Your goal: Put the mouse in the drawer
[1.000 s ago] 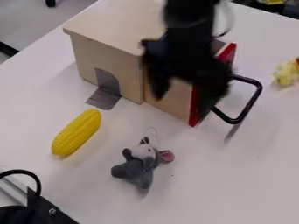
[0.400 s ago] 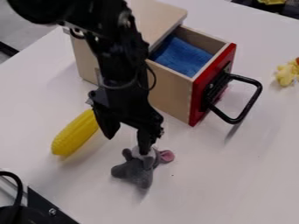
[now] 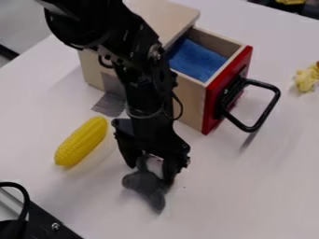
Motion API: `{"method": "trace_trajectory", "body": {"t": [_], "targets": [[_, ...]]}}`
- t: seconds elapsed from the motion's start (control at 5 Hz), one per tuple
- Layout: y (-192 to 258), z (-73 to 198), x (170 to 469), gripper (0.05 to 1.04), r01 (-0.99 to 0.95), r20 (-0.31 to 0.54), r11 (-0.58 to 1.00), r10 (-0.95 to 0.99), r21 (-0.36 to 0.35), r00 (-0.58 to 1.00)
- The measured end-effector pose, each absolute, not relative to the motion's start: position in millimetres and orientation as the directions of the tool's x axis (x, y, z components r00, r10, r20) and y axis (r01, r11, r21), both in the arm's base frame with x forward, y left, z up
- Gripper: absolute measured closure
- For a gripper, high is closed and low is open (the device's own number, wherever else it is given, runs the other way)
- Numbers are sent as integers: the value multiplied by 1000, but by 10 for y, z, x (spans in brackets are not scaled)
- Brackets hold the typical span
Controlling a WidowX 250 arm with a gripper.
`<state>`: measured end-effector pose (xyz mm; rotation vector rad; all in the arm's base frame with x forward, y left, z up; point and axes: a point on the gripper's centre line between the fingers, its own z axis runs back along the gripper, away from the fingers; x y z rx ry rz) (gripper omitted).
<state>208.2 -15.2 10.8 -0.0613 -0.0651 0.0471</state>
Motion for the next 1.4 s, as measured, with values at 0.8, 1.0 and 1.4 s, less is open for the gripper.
{"method": "trace_trajectory", "body": {"t": [0.8, 1.0, 1.4], "targets": [[-269, 556, 2137, 513, 38, 138, 997, -28, -67, 990], [-318, 1032, 2465, 513, 34, 210, 994, -12, -103, 978], [-215, 1092, 3129, 513, -15, 224, 994, 40, -113, 974]]}}
